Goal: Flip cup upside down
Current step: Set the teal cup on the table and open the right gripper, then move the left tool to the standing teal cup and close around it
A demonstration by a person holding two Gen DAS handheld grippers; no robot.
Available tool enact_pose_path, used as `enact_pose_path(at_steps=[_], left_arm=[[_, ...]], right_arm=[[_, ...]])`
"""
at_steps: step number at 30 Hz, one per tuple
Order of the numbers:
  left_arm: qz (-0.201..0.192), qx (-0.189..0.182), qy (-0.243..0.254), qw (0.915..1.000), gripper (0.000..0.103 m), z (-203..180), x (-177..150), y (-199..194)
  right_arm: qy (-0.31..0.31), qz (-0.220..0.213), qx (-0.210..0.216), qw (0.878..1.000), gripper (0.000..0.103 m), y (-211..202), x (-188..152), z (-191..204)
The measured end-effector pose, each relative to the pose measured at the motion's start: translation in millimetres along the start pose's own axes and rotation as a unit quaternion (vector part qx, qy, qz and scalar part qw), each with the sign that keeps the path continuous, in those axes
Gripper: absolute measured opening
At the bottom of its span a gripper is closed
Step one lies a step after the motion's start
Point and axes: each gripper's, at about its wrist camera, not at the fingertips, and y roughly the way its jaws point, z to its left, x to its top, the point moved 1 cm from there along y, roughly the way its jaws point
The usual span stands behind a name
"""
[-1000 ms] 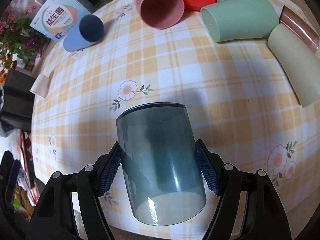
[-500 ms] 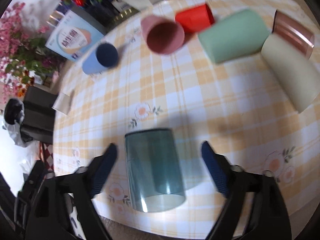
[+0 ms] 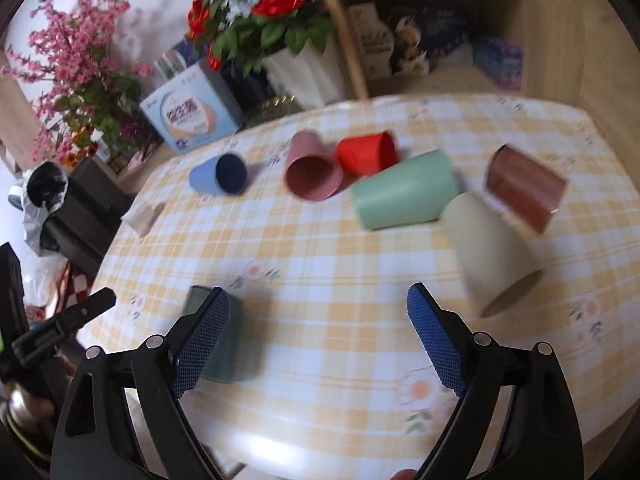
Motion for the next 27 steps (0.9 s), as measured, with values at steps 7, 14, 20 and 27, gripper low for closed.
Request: enact_pose_path(at_steps=[7,14,20,27], left_arm=[[0.025,-0.014,0.021,0.9994,0.097,-16.5,-0.3,15.0],[0.07,-0.018,0.042,0.9965,0.095,-22.6,5.3,41.1],[0.117,-0.021,0.068,0.9906,0.084,-34.3,7.4,56.7],[0.134,-0.032,0.09,0.9863,0.084,-57.0,7.3,65.8]], right_arm=[[-0.005,-0.004,-0.02,1.0,0.087,-11.0,-23.0,-26.5],[0.011,0.014,-0.077,0.997,0.087,-7.8,-43.0,-39.5],[0.016,0.003,-0.134,0.991,0.087,-9.6,-43.1,-54.9],[0.049,0.005,-0.139,0.989,0.087,-13.6,-47.9,-81.0]])
